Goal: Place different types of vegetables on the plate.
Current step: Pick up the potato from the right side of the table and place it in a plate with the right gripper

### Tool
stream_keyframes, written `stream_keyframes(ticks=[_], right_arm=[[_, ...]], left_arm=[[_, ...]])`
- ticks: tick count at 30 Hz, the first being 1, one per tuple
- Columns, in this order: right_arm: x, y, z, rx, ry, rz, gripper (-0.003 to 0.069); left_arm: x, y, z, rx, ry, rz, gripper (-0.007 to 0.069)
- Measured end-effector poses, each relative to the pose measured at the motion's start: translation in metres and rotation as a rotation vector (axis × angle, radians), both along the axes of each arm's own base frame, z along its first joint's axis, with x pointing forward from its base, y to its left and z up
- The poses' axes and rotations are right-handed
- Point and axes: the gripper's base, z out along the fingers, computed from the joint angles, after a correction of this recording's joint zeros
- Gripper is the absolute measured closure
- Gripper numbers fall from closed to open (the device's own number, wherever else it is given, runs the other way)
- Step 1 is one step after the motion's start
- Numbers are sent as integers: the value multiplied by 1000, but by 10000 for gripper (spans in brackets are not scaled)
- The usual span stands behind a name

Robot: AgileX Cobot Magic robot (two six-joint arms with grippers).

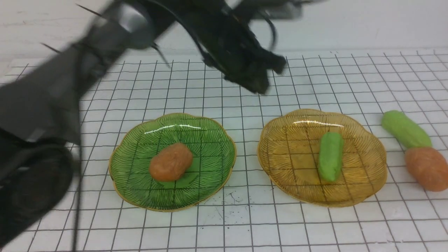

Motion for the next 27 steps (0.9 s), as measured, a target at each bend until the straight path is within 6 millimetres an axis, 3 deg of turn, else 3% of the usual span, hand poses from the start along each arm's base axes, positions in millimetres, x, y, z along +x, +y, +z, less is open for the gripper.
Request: stream_keyframes(ticks=[2,3,4,5,6,10,11,14,18,21,26,27], right_arm=[[21,-2,-11,-18,64,-11,594],[23,-2,-11,-19,68,-12,594],[34,-3,-13,-26,85,-16,594],[37,-4,-13,-27,88,-16,594],[51,-8,-14,-26,98,-33,594],[76,-18,-8,-17,82,-75,594],[93,-23,-6,-7,75,-90,588],[109,-25,-7,-2,76,-81,562],[134,-26,-15,5,95,-63,442],[147,-28,-28,-6,110,-56,252],[159,-33,-52,-41,139,-65,29],[161,-34,-57,-50,147,-65,13]], left_arm=[[-8,33,21,29,-36,51,618],[-8,36,22,33,-39,55,622],[-19,59,32,62,-49,95,629],[-20,62,36,63,-58,100,630],[-33,84,40,94,-50,135,632],[-55,110,45,127,-37,169,632],[-65,121,46,140,-25,183,632],[-73,131,45,149,-11,199,632],[-73,133,40,156,5,204,632],[-69,132,33,162,23,203,632],[-63,131,24,170,48,200,632],[-62,130,23,171,52,200,632]])
